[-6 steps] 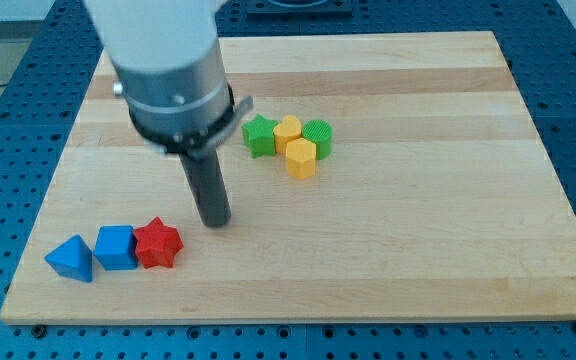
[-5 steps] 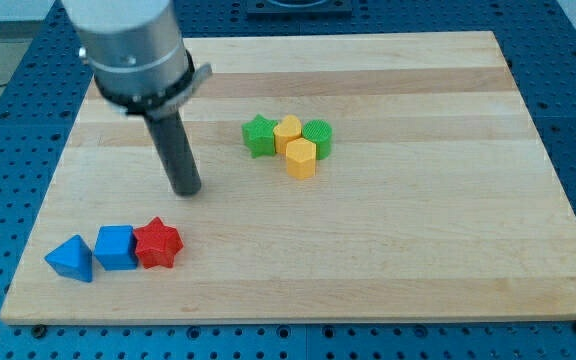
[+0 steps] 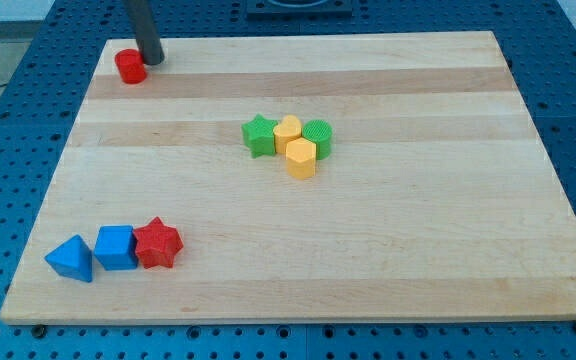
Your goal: Move the red circle to the left center of the board
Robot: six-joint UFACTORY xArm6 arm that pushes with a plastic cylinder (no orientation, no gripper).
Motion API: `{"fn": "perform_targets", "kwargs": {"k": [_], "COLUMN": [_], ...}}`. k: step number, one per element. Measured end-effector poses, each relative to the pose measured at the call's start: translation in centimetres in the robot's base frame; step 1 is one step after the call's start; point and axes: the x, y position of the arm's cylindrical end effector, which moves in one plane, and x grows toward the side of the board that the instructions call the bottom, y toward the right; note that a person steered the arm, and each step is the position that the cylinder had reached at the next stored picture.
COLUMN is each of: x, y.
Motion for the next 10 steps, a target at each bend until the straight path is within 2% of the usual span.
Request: {"fn": "perform_targets", "kwargs": {"k": [1,3,5,7,8,9,10], "x": [-0.5,-0.4,3.7,6.0,12.0,16.5,17.2], "y": [-1.2,-7.5,-2.6,-2.4,2.2,3.7,0.9]}}
